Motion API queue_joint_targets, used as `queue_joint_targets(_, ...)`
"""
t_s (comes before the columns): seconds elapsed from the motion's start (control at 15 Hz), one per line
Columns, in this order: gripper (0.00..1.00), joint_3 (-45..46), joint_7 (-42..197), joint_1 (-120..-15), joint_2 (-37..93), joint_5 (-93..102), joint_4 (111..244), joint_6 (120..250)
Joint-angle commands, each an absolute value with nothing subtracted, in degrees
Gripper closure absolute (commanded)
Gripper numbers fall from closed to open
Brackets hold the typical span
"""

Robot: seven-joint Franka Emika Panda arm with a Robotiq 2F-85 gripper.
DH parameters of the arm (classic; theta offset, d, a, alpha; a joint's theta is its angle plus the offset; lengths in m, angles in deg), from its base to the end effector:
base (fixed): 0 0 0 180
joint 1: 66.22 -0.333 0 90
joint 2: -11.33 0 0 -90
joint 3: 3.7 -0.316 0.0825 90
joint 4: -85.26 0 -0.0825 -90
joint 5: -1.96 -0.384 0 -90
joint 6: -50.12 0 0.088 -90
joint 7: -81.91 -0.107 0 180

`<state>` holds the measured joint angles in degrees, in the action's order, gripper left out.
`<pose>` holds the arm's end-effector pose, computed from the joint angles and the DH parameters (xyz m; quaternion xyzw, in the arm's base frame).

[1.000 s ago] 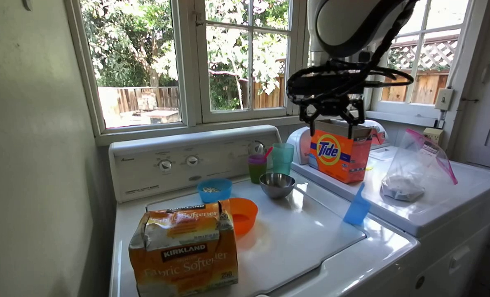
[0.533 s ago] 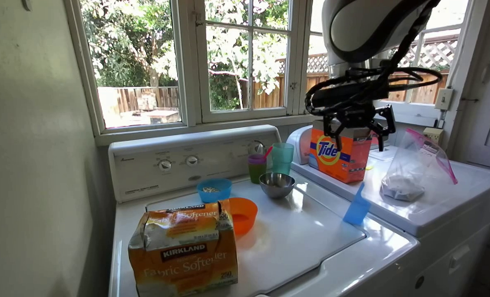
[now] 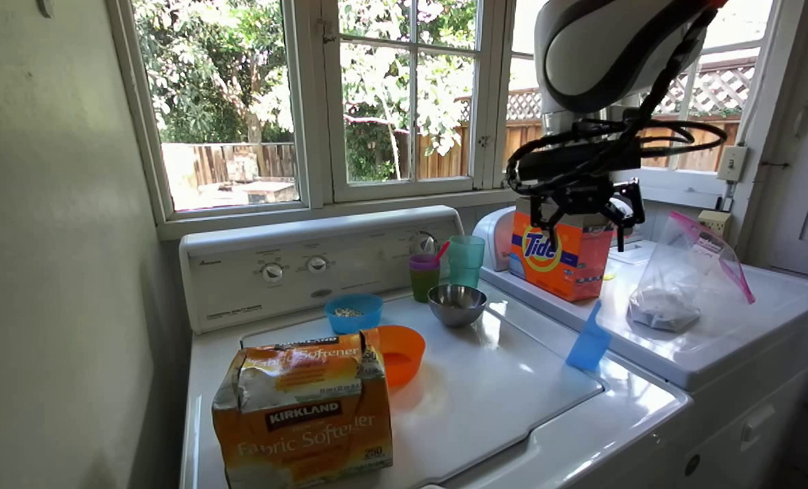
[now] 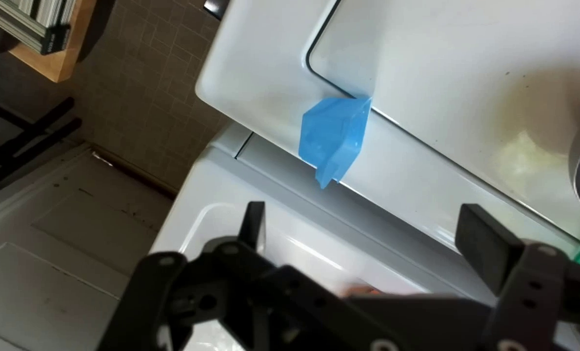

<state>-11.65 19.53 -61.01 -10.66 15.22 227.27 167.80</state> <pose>0.4165 0.0082 0.4261 0.8843 -0.4488 0.0479 0.1196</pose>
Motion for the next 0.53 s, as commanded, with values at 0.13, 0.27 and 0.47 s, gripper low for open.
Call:
queue_joint_targets(0.13, 0.0, -6.0, 28.3, -60.5, -9.9, 13.3, 231.8, 180.0)
queue_joint_targets(0.27, 0.0, -6.2, 26.0, -59.6, -9.9, 13.5, 233.3, 182.5)
queue_joint_targets(0.47, 0.0, -6.0, 25.2, -59.3, -8.7, 11.1, 234.0, 180.8)
